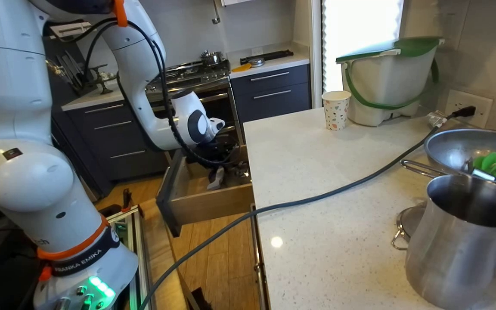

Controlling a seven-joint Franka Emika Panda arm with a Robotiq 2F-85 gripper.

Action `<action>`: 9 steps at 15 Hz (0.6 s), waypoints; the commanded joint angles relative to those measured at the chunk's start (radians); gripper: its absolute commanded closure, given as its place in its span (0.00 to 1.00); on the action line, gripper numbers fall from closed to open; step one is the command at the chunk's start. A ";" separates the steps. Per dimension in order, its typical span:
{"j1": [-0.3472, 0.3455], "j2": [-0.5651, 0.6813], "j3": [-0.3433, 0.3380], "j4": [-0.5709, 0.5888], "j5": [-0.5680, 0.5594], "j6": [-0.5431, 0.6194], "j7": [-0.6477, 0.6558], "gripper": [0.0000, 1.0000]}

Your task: Remove the white and blue object from the open drawer and put it on the counter

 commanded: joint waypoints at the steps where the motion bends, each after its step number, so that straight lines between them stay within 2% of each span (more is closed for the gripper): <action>1: -0.017 -0.033 0.016 -0.020 0.019 -0.012 0.011 0.91; 5: -0.066 -0.123 0.065 -0.060 0.046 -0.049 0.007 0.91; 9: -0.158 -0.242 0.185 -0.110 0.173 -0.106 -0.033 0.91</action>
